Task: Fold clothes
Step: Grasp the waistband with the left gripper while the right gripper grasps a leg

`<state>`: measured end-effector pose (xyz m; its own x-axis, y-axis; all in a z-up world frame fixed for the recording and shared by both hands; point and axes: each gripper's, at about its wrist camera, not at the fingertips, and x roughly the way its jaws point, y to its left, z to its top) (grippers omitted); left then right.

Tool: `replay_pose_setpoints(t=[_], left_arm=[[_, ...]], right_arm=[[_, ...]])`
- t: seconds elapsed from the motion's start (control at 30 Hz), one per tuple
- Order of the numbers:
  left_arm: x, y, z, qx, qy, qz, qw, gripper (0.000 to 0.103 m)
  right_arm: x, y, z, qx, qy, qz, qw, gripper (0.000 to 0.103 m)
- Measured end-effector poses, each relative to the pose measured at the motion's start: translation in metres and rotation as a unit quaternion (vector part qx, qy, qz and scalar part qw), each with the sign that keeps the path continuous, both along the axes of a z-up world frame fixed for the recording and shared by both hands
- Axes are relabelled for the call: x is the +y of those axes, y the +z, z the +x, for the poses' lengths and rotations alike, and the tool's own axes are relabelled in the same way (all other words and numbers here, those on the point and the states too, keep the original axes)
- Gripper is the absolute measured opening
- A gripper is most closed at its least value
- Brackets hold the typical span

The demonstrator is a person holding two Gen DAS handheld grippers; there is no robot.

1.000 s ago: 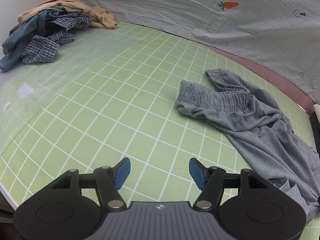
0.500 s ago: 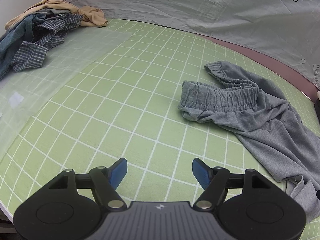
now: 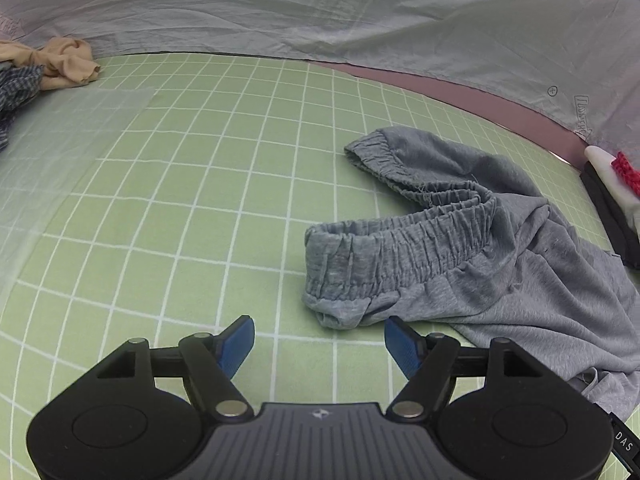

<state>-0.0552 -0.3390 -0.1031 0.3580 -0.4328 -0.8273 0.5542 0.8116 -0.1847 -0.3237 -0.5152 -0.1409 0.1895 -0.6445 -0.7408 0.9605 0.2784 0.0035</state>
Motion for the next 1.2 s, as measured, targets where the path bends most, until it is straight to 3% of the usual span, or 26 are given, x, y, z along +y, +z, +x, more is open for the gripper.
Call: replay_pose_setpoints(t=[0.17, 0.3, 0.37, 0.43, 0.53, 0.73, 0.9, 1.1, 1.2], left_arm=[[-0.030, -0.012, 0.013, -0.012, -0.058, 0.007, 0.9982, 0.073], [-0.035, -0.018, 0.018, -0.010, -0.059, -0.002, 0.9982, 0.070], [-0.033, -0.019, 0.021, -0.006, -0.050, -0.010, 0.9987, 0.057], [-0.028, -0.018, 0.023, -0.007, -0.045, -0.017, 0.9988, 0.030], [-0.017, -0.016, 0.028, -0.005, -0.028, -0.029, 0.9992, 0.019], [0.028, -0.011, 0.042, -0.024, 0.047, -0.012, 0.9985, 0.015], [0.089, -0.008, 0.053, -0.028, 0.122, 0.002, 0.9922, 0.015], [0.175, 0.000, 0.055, -0.046, 0.214, 0.041, 0.9748, 0.012], [0.217, 0.003, 0.052, -0.045, 0.266, 0.053, 0.9614, 0.012]], right_arm=[[0.001, -0.002, -0.006, -0.008, -0.031, 0.008, 0.999, 0.095], [0.004, -0.004, -0.007, -0.010, -0.042, 0.010, 0.999, 0.095], [0.005, -0.004, -0.007, -0.009, -0.042, 0.010, 0.999, 0.095], [0.004, -0.004, -0.007, -0.012, -0.042, 0.012, 0.999, 0.094], [0.004, -0.005, -0.008, -0.024, -0.038, 0.019, 0.999, 0.090], [0.004, -0.007, 0.002, -0.020, -0.009, 0.022, 1.000, 0.086], [0.007, -0.009, 0.019, -0.009, 0.031, 0.022, 0.999, 0.083], [0.018, -0.011, 0.046, 0.003, 0.090, 0.020, 0.996, 0.079], [0.028, -0.016, 0.061, 0.004, 0.131, 0.013, 0.991, 0.069]])
